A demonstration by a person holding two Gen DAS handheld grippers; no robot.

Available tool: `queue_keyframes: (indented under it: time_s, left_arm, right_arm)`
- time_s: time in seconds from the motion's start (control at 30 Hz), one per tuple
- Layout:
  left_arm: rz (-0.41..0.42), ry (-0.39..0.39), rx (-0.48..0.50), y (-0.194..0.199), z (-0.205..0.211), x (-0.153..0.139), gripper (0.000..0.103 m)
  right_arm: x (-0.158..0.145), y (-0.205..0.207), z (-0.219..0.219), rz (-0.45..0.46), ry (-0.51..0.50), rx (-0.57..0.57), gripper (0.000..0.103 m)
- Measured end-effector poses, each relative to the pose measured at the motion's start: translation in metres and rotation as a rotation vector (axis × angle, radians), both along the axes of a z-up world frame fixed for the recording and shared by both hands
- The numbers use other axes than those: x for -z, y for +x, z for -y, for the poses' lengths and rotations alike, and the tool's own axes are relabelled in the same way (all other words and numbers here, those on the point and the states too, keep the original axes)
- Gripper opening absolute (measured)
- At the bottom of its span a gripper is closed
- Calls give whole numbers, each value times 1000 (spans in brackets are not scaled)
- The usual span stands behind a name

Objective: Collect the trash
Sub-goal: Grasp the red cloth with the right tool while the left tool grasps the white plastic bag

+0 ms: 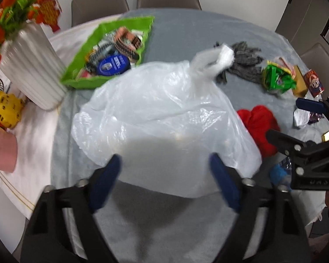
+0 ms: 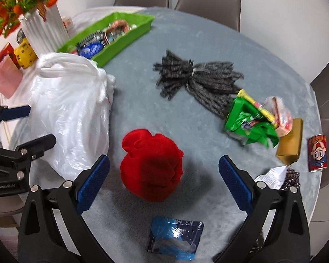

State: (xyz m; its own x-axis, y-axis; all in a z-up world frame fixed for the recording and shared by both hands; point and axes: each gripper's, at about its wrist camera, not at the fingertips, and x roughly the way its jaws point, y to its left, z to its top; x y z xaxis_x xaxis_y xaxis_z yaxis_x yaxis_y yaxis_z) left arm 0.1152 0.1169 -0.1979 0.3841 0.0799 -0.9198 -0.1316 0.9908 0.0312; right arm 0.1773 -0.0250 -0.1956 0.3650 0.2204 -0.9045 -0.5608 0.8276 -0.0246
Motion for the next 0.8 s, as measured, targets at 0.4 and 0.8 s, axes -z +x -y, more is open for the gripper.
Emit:
queue_keyframes:
  time_s: [0.4,0.8]
  left_arm:
    - [32,-2,9,-3,-4,-9,30]
    - [69,-25,44,-10,0,-27,13]
  right_arm:
    - [20,-4,-11,-94,8,-45,31]
    - [-6,-16,-4,-55,46,-38,30]
